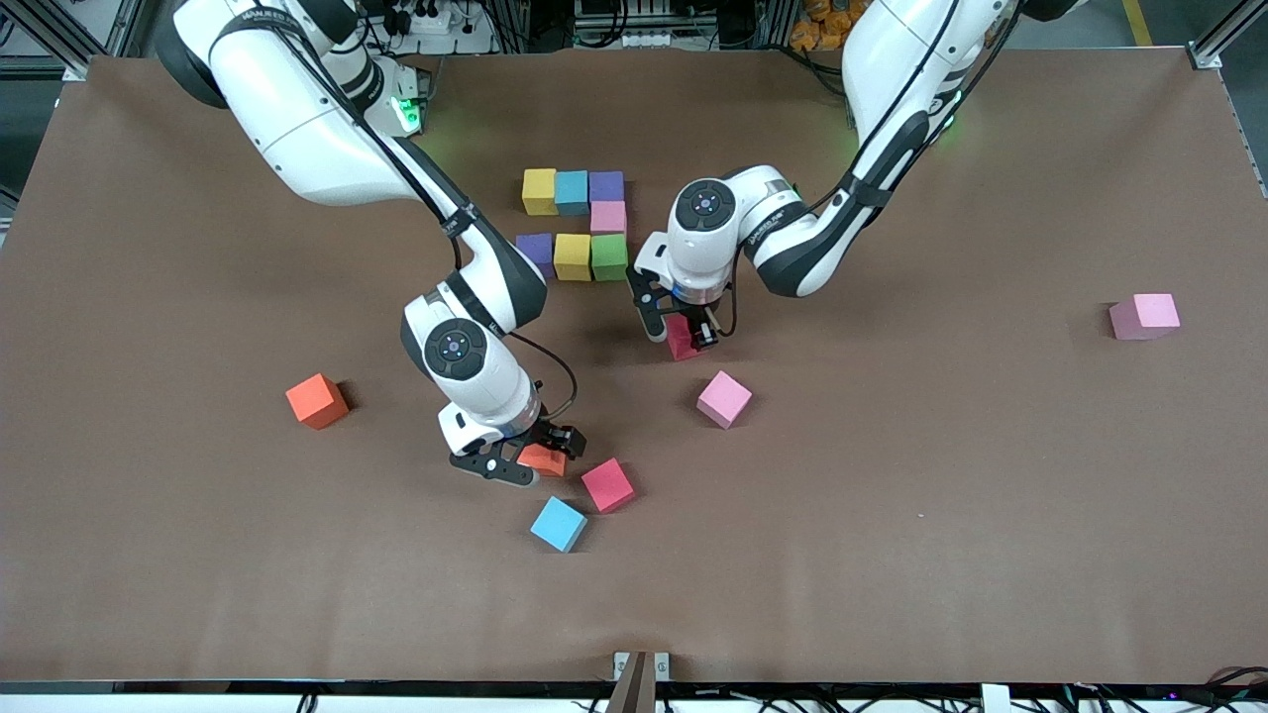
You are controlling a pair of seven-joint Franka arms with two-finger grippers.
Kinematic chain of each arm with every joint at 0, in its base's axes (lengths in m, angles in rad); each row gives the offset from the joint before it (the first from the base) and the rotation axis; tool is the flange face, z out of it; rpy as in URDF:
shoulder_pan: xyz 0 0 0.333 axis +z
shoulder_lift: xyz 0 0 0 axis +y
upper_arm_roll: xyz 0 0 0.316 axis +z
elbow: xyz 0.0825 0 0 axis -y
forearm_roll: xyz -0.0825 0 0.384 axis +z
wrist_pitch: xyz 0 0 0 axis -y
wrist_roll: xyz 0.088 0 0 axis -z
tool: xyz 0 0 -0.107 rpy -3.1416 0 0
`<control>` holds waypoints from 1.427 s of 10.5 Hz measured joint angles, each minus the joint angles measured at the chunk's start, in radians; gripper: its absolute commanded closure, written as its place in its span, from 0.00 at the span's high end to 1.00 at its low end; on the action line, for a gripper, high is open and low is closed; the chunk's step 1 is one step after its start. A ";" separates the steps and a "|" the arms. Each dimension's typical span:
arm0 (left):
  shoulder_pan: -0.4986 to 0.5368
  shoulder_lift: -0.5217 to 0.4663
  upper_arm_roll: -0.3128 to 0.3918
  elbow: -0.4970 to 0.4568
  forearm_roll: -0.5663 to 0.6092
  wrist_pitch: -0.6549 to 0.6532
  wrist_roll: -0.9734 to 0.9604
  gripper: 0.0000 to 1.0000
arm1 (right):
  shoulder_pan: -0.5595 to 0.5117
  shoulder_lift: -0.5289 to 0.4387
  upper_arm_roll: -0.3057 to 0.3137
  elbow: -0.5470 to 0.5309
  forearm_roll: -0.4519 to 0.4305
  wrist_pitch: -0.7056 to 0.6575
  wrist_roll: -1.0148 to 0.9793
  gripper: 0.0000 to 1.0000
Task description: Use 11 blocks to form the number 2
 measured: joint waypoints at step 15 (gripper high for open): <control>0.251 -0.207 -0.295 0.087 -0.185 -0.399 0.153 0.00 | 0.035 0.071 -0.035 0.092 -0.015 -0.060 -0.159 0.00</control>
